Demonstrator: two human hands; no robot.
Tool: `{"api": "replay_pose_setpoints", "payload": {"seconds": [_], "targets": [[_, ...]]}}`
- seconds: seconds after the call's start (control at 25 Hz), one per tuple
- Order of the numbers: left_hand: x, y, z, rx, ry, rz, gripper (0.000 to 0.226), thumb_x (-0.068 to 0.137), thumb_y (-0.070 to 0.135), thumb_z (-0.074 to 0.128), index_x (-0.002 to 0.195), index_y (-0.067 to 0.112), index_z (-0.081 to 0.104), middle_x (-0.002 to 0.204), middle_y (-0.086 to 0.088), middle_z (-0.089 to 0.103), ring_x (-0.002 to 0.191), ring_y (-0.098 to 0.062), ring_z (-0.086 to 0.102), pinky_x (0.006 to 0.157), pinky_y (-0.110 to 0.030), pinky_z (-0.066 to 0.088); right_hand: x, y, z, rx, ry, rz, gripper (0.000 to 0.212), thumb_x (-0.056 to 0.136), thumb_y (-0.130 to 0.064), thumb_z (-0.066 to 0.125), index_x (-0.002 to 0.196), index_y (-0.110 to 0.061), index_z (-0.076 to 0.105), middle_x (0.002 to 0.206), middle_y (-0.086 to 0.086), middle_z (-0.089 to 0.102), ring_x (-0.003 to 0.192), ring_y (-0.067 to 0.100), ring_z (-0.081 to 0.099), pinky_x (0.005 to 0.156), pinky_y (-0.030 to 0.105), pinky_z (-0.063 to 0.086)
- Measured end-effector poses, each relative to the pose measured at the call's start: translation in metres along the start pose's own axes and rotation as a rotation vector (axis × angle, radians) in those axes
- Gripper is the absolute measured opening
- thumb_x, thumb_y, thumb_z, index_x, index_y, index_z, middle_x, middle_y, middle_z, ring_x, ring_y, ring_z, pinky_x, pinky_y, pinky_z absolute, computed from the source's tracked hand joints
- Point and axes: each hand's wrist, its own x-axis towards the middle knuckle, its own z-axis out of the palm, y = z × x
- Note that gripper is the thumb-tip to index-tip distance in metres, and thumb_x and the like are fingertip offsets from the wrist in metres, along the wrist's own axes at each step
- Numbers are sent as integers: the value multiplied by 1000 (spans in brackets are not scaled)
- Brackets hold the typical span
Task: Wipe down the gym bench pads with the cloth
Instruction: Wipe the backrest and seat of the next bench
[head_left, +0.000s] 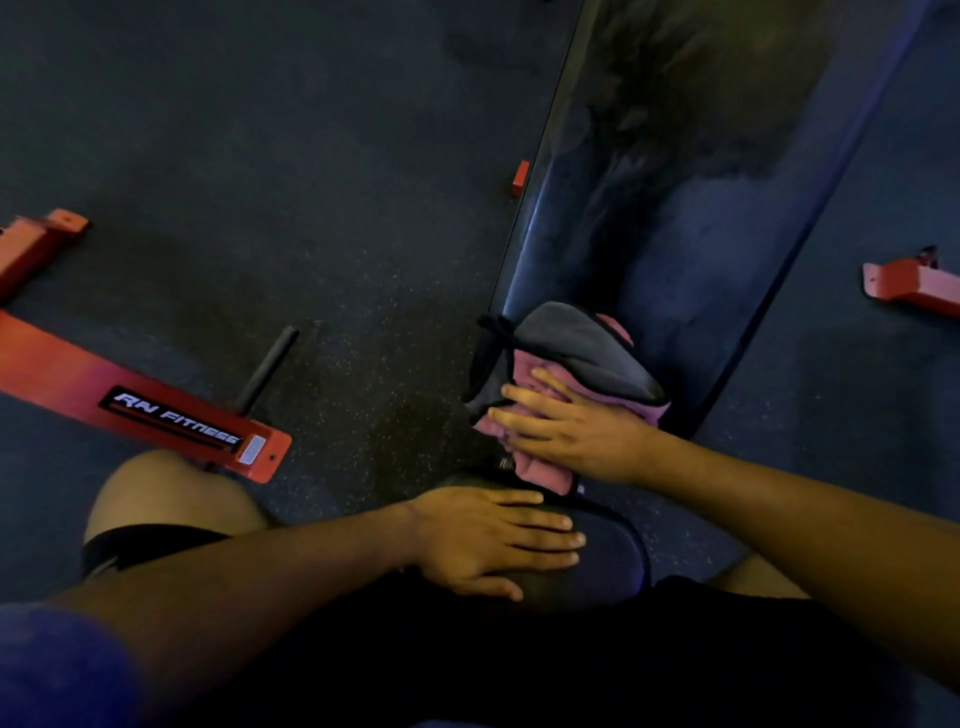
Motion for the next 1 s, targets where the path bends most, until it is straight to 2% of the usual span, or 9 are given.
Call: {"api": "replay_pose_setpoints", "payload": {"seconds": [0.12, 0.2, 0.32, 0.44, 0.52, 0.64, 0.76, 0.84, 1.0], "targets": [[2, -1, 0, 23, -3, -30, 62, 111, 37, 42, 165, 14, 23, 174, -6, 13, 161, -17, 6, 130, -43, 8, 37, 12, -17, -21, -33, -26, 56, 89, -19, 67, 144, -18, 58, 159, 11, 45, 151, 42, 30, 123, 64, -6], [4, 0, 2, 0, 37, -66, 60, 111, 35, 43, 164, 13, 25, 174, -8, 14, 161, -19, 7, 131, -41, 5, 83, 34, -41, 13, 88, 47, 42, 90, -19, 57, 130, -22, 67, 143, 8, 60, 135, 38, 51, 121, 64, 13], [4, 1, 4, -39, 84, -128, 59, 110, 37, 47, 163, 17, 31, 173, -7, 20, 161, -21, 10, 131, -41, 6, 127, 109, -96, 109, 127, 76, 28, 88, -26, 54, 113, -32, 66, 117, -1, 67, 110, 28, 61, 99, 49, 37], [5, 1, 1, -67, 99, -122, 59, 108, 38, 50, 162, 18, 34, 172, -5, 24, 160, -22, 14, 130, -44, 12, 141, 176, -138, 29, -392, 173, 12, 86, -37, 53, 94, -29, 59, 107, -3, 69, 103, 28, 63, 89, 43, 38], [5, -3, 1, -61, 101, -107, 61, 108, 40, 51, 162, 17, 34, 171, -5, 25, 160, -22, 16, 130, -43, 14, 150, 170, -135, 18, -641, 200, 20, 90, -41, 47, 95, -28, 61, 115, 3, 71, 106, 32, 66, 82, 40, 40], [5, -9, 0, -47, 113, -59, 64, 107, 41, 53, 162, 16, 34, 171, -6, 25, 159, -24, 19, 130, -41, 14, 169, 100, -102, 104, -694, 65, 29, 93, -44, 55, 109, -23, 68, 117, 6, 70, 105, 30, 67, 79, 37, 41], [8, -11, 1, -115, 167, -34, 63, 105, 38, 58, 160, 13, 39, 169, -10, 30, 158, -27, 23, 129, -43, 17, 170, 34, -89, 119, -808, -131, 25, 95, -41, 62, 114, -26, 66, 119, 0, 69, 112, 25, 64, 99, 47, 43], [8, -14, 1, -101, 170, -30, 63, 104, 39, 59, 159, 12, 40, 169, -10, 31, 158, -27, 24, 129, -43, 18, 165, 47, -94, 172, -736, -104, 18, 94, -35, 63, 110, -28, 66, 114, -1, 69, 112, 25, 65, 105, 51, 38], [8, -18, -4, -104, 143, -3, 66, 105, 42, 59, 160, 14, 38, 170, -9, 29, 159, -24, 20, 130, -40, 13, 154, 162, -129, 163, -568, 183, 10, 89, -35, 57, 85, -25, 58, 104, 3, 70, 102, 31, 68, 80, 37, 43]]}}
